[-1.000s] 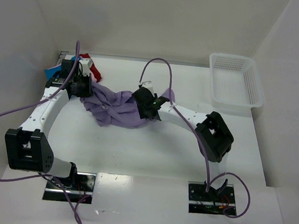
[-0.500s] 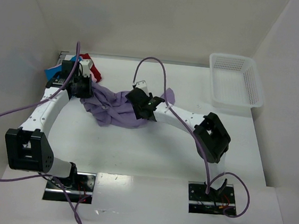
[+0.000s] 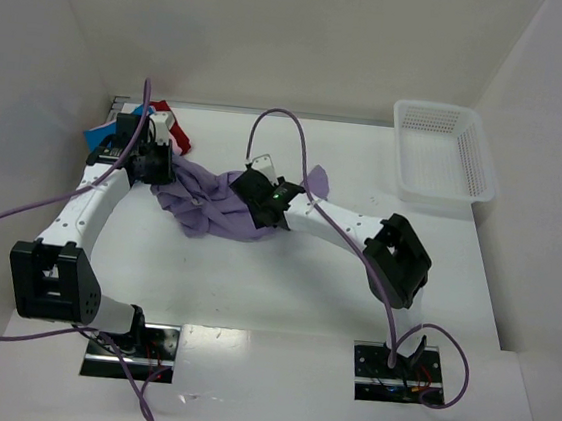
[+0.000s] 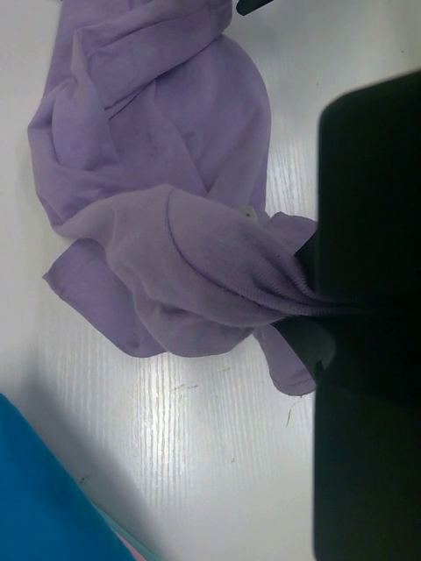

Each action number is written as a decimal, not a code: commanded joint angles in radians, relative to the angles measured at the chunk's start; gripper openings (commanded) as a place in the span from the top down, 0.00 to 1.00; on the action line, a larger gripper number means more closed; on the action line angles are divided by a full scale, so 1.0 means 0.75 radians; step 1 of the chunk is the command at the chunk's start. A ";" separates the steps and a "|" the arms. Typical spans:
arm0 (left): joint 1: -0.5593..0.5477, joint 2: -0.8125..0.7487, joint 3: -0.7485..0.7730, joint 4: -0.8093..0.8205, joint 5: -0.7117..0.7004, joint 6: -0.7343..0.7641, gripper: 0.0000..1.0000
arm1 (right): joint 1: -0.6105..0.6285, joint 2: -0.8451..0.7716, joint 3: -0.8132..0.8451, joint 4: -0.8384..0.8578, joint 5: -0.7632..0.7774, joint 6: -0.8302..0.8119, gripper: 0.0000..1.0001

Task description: Fold and stack the t-shirts

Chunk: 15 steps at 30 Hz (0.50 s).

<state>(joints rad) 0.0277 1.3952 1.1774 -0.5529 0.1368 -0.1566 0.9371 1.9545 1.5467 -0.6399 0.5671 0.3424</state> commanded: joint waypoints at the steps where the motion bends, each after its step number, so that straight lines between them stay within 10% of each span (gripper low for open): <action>1: 0.000 0.005 -0.001 0.034 0.032 0.021 1.00 | 0.017 -0.033 0.032 -0.016 0.007 0.012 0.37; 15: 0.000 0.017 -0.001 0.034 0.032 0.033 0.99 | 0.029 0.141 0.093 0.013 0.115 -0.043 0.42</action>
<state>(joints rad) 0.0277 1.4006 1.1774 -0.5529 0.1371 -0.1535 0.9466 2.0434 1.5768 -0.6388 0.5838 0.3176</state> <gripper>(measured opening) 0.022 0.579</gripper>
